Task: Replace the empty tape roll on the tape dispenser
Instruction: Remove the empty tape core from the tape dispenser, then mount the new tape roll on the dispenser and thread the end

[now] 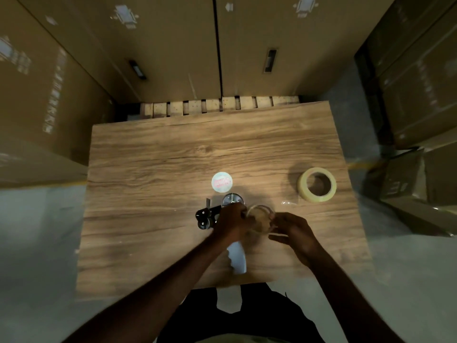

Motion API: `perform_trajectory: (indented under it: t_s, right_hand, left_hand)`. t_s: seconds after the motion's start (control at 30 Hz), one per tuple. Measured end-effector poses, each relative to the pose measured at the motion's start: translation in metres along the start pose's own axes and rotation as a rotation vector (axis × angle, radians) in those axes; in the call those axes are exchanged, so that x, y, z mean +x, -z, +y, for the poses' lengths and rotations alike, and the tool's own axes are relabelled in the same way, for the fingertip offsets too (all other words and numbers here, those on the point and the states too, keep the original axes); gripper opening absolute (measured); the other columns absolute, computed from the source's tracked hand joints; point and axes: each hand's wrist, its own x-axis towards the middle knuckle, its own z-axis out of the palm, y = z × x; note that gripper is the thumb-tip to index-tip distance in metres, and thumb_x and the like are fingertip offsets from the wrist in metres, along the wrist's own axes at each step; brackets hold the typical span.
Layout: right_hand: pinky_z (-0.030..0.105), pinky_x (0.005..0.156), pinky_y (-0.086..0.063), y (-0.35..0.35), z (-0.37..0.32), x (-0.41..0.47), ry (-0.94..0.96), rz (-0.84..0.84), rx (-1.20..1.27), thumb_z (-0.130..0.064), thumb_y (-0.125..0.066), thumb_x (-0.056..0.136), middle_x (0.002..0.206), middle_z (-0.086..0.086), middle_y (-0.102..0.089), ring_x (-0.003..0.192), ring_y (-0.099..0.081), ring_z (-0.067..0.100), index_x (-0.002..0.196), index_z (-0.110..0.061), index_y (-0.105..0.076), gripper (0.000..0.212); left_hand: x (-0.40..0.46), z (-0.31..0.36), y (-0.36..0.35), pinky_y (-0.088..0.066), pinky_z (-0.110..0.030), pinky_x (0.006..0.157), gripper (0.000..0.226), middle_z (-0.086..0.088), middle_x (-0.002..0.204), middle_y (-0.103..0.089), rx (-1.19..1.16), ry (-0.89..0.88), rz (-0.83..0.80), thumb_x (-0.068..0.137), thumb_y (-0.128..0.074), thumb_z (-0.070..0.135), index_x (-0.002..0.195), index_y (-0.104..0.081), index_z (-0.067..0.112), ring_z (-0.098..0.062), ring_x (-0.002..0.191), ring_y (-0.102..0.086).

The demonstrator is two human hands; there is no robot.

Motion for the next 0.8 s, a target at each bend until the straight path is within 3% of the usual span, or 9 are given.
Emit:
perform_trajectory:
  t_s: [0.1,0.2,0.27,0.4,0.5,0.63,0.7,0.8]
  right_hand:
    - [0.04,0.081,-0.066,0.029,0.02,-0.011,-0.048,0.084,0.021,-0.007,-0.063,0.101,0.12,0.035,-0.072,0.114,-0.069,0.051,0.116,0.007,-0.072,0.023]
    - [0.048,0.093,-0.062,0.052,0.034,-0.021,-0.074,0.153,0.047,-0.01,-0.064,0.101,0.117,0.033,-0.074,0.112,-0.071,0.05,0.114,0.005,-0.075,0.023]
    - [0.045,0.089,-0.063,0.064,0.039,-0.028,-0.078,0.188,0.046,-0.013,-0.066,0.101,0.113,0.03,-0.077,0.109,-0.074,0.046,0.111,0.003,-0.077,0.022]
    - [0.038,0.074,-0.066,0.081,0.044,-0.03,-0.094,0.259,0.013,-0.015,-0.068,0.1,0.102,0.03,-0.071,0.094,-0.07,0.036,0.101,0.003,-0.078,0.02]
    - [0.042,0.074,-0.064,0.086,0.044,-0.03,-0.09,0.28,-0.071,-0.02,-0.075,0.097,0.092,0.025,-0.069,0.085,-0.067,0.031,0.1,0.005,-0.078,0.026]
    - [0.05,0.074,-0.067,0.094,0.03,-0.023,0.03,0.382,-0.387,-0.035,-0.082,0.089,0.079,0.013,-0.08,0.073,-0.075,0.026,0.079,-0.015,-0.082,0.023]
    - [0.05,0.075,-0.065,0.102,0.014,-0.013,0.143,0.463,-0.5,-0.041,-0.084,0.086,0.08,0.002,-0.08,0.075,-0.076,0.024,0.085,-0.021,-0.081,0.02]
    - [0.032,0.077,-0.053,0.111,-0.02,0.007,0.283,0.591,-0.682,-0.042,-0.09,0.079,0.096,0.007,-0.076,0.082,-0.069,0.021,0.116,-0.006,-0.075,0.054]
  left_hand:
    - [-0.014,0.009,-0.038,-0.038,-0.03,0.06,0.035,-0.006,0.08,-0.069,0.011,-0.041,-0.088,0.07,-0.067,0.045,0.084,-0.069,0.012,-0.021,0.076,-0.066]
    - [-0.034,0.018,-0.069,-0.051,-0.026,0.079,0.042,-0.004,0.108,-0.074,0.014,-0.054,-0.116,0.077,-0.068,0.036,0.115,-0.067,0.019,-0.023,0.1,-0.069]
    - [-0.045,0.025,-0.085,-0.043,-0.019,0.084,0.049,-0.005,0.122,-0.069,-0.033,-0.069,-0.155,0.082,-0.067,0.023,0.13,-0.06,0.019,-0.021,0.112,-0.063]
    - [-0.053,0.022,-0.111,-0.037,-0.017,0.082,0.049,-0.008,0.128,-0.062,-0.042,-0.068,-0.216,0.089,-0.063,0.02,0.137,-0.051,0.016,-0.023,0.119,-0.058]
    - [-0.053,0.013,-0.125,-0.041,-0.026,0.096,0.051,-0.01,0.138,-0.057,0.023,-0.047,-0.258,0.094,-0.06,0.025,0.141,-0.044,0.014,-0.026,0.127,-0.053]
    - [-0.049,0.006,-0.128,-0.037,-0.023,0.099,0.062,-0.006,0.15,-0.047,0.056,-0.045,-0.287,0.096,-0.057,0.031,0.152,-0.033,0.018,-0.025,0.136,-0.046]
    - [-0.045,0.003,-0.128,-0.038,-0.023,0.102,0.066,-0.006,0.15,-0.049,0.056,-0.028,-0.286,0.094,-0.059,0.034,0.153,-0.032,0.02,-0.024,0.135,-0.046]
    - [-0.041,-0.003,-0.128,-0.04,-0.024,0.103,0.062,0.0,0.145,-0.053,0.043,0.001,-0.272,0.091,-0.061,0.037,0.148,-0.04,0.024,-0.02,0.132,-0.049]
